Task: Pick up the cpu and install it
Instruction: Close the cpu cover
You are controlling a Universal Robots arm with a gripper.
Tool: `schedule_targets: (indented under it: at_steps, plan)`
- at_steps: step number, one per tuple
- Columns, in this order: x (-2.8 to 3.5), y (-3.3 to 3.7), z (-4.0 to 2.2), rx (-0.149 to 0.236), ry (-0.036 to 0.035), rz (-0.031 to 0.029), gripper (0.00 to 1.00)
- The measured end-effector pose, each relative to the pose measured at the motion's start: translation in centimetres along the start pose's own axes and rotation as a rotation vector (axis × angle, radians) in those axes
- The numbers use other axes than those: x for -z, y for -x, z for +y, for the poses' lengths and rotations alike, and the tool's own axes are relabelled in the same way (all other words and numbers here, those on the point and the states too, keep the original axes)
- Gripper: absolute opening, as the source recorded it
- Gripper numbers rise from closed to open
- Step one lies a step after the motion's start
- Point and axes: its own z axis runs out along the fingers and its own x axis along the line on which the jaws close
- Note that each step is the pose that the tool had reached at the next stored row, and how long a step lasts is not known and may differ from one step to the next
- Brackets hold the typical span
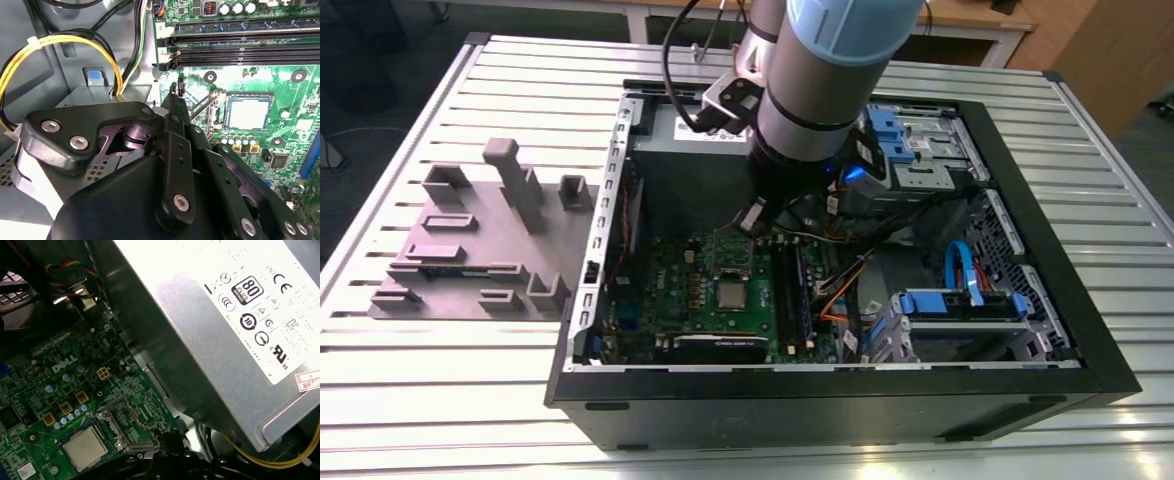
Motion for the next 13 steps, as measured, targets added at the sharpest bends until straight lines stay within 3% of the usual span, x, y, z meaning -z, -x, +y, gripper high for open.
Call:
schedule_targets:
  at_steps: [13]
  plan:
    - [0.67,0.00,0.22,0.001,0.0001,0.0000,0.11]
